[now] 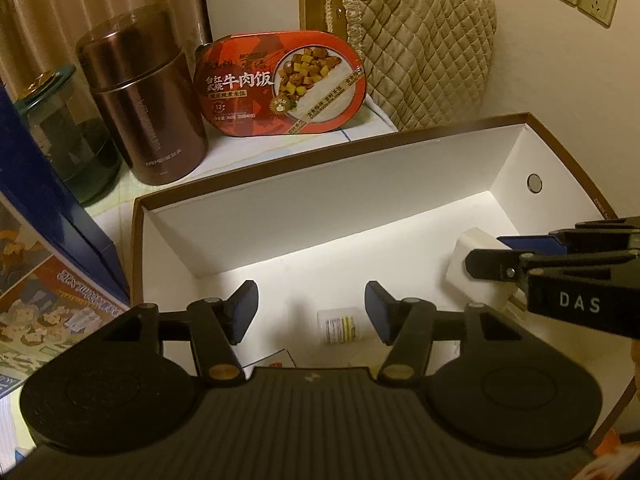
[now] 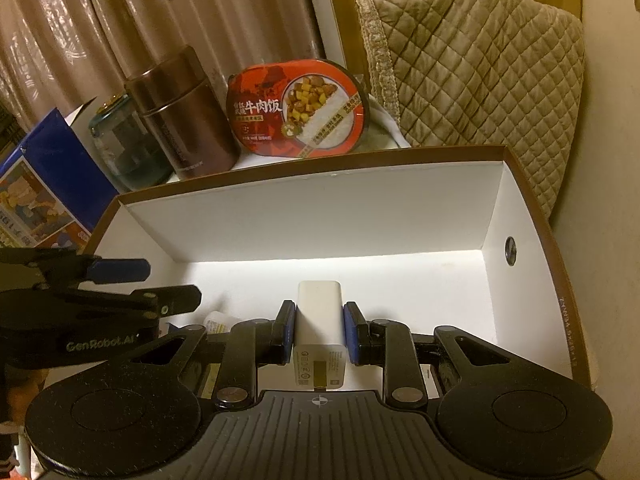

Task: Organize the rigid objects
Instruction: 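Open the left tool to drop the pill bottle while the right tool releases the charger, then withdraw both tools from the storage box back over the mat, then grasp the mint-green handheld fan with the left tool while the right tool grasps the green-and-white medicine box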

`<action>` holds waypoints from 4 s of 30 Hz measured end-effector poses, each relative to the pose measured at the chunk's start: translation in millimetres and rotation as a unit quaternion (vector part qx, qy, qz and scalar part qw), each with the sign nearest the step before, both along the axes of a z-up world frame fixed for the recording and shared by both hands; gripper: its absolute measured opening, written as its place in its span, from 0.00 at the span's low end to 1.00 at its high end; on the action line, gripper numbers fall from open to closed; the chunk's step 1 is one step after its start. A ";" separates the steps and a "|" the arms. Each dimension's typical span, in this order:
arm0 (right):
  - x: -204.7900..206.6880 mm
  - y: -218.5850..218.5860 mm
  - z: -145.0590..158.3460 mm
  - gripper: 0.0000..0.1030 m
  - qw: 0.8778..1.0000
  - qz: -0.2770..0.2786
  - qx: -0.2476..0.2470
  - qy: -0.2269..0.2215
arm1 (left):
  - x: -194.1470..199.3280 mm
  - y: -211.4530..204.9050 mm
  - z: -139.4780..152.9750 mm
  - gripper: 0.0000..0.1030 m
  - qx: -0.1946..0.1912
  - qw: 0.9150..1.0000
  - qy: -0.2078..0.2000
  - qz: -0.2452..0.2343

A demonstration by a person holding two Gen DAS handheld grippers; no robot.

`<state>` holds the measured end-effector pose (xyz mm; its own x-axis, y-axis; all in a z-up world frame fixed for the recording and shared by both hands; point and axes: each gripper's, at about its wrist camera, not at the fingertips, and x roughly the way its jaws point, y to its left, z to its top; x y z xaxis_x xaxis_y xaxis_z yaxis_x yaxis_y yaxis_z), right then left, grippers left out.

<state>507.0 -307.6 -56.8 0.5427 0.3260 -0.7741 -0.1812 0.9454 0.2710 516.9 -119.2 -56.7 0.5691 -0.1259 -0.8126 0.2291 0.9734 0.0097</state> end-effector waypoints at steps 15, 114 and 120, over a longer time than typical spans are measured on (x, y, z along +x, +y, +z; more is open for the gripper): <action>-11.7 -1.4 24.2 0.29 0.999 -0.007 0.033 -0.035 | -26.5 9.0 18.0 0.60 -0.024 1.000 -0.007 0.017; -270.8 166.7 15.8 0.66 0.984 0.172 0.028 0.033 | -367.3 184.9 27.0 0.65 -0.061 0.970 0.016 0.234; -270.5 188.7 10.2 0.66 0.981 0.188 0.022 0.036 | -368.5 202.4 19.8 0.64 -0.060 0.967 0.022 0.246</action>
<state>236.5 -119.0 -46.6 0.3224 0.5263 -0.7868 -0.4932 0.8028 0.3349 148.4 83.3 -36.9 0.5487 0.0568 -0.8341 -0.2644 0.9583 -0.1087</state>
